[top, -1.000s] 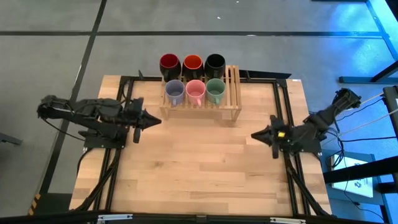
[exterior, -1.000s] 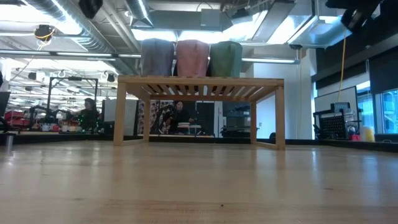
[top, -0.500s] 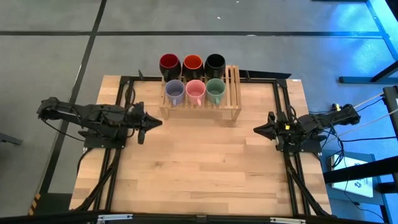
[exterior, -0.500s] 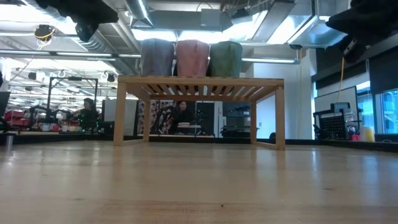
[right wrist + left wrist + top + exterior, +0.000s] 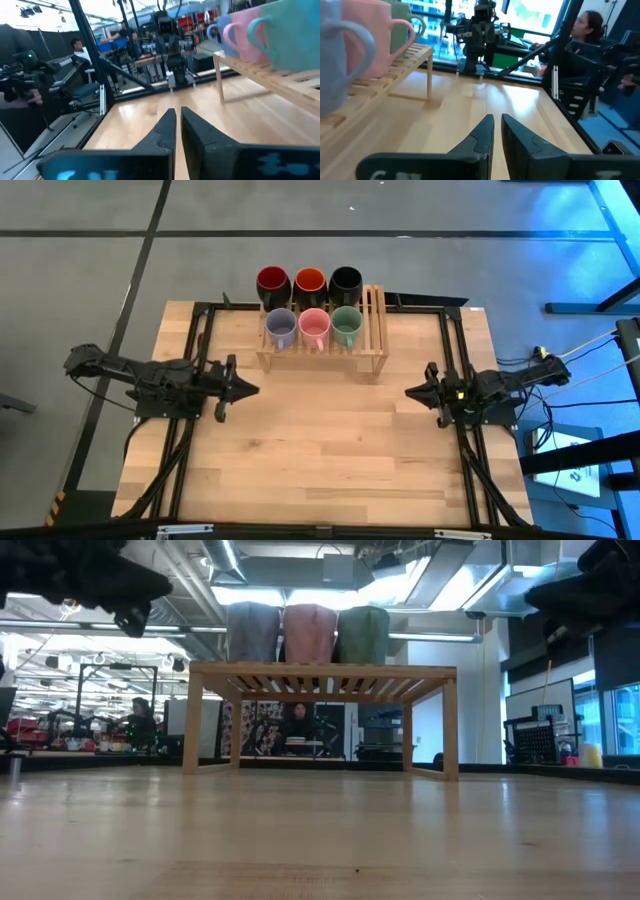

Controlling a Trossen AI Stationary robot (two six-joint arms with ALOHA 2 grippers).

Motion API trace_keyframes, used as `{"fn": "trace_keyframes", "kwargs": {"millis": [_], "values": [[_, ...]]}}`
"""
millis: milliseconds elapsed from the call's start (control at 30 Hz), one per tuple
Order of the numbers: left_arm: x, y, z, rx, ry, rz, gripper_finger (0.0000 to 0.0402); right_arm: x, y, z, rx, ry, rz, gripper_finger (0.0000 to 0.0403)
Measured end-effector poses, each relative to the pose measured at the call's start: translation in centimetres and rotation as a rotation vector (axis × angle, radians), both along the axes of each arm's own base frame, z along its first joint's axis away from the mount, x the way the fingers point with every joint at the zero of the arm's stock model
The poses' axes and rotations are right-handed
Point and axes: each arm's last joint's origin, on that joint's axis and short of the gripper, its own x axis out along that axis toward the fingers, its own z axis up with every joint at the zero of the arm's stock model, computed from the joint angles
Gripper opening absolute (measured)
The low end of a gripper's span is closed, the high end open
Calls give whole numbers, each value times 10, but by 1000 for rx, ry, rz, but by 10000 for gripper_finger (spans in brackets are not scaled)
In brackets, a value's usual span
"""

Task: Place coffee mugs
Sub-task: Return to Home Position

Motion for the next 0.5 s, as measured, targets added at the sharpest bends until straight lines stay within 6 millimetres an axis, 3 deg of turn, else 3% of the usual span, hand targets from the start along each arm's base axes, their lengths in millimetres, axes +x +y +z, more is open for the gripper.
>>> {"fn": "trace_keyframes", "kwargs": {"millis": [233,500], "values": [[-16,3,-20,35,-78,0,30,0,0,-15,-44,-39,5,15],[-26,5,-45,31,-133,-6,30,0,1,-11,-114,-79,23,14]]}}
